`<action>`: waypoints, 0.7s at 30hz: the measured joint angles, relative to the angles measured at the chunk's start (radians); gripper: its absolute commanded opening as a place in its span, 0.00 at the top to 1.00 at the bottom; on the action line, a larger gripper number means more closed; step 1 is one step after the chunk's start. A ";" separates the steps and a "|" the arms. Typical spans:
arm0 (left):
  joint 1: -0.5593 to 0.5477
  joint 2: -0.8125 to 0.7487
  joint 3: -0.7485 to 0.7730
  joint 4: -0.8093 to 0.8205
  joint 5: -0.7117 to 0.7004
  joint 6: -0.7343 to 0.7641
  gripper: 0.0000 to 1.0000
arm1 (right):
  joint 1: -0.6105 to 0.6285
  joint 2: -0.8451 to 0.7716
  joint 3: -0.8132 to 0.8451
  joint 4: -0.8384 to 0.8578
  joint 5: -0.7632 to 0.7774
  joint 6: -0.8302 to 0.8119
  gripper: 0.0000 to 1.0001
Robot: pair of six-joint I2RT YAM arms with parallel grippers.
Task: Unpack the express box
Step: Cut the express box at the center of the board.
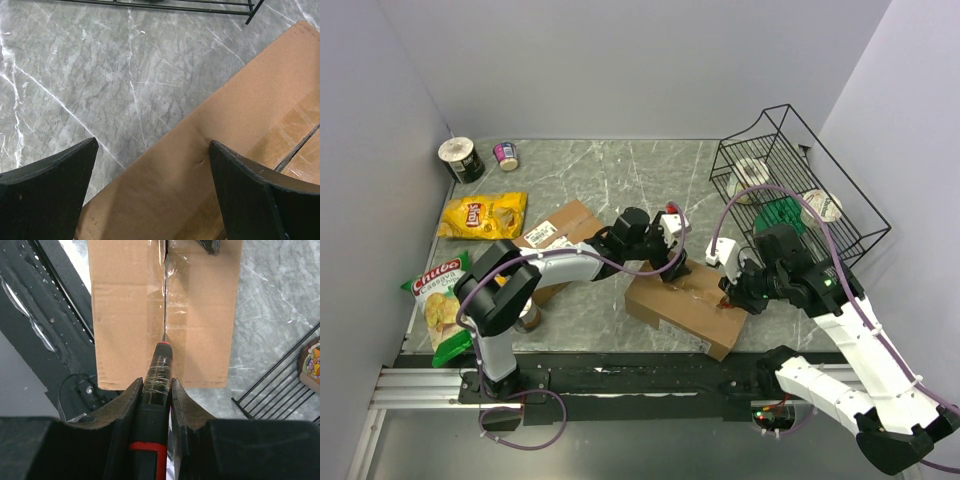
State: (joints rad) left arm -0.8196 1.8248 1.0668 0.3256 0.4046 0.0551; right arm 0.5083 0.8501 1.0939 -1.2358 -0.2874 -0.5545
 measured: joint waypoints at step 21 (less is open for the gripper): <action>0.053 0.023 0.061 -0.057 0.026 -0.029 0.01 | -0.003 -0.109 -0.039 0.025 -0.013 -0.190 1.00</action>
State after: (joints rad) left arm -0.7670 1.8481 1.1282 0.2687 0.4305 0.0265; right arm 0.5056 0.7414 1.0546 -1.2106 -0.3008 -0.7441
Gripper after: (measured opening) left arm 0.990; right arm 0.314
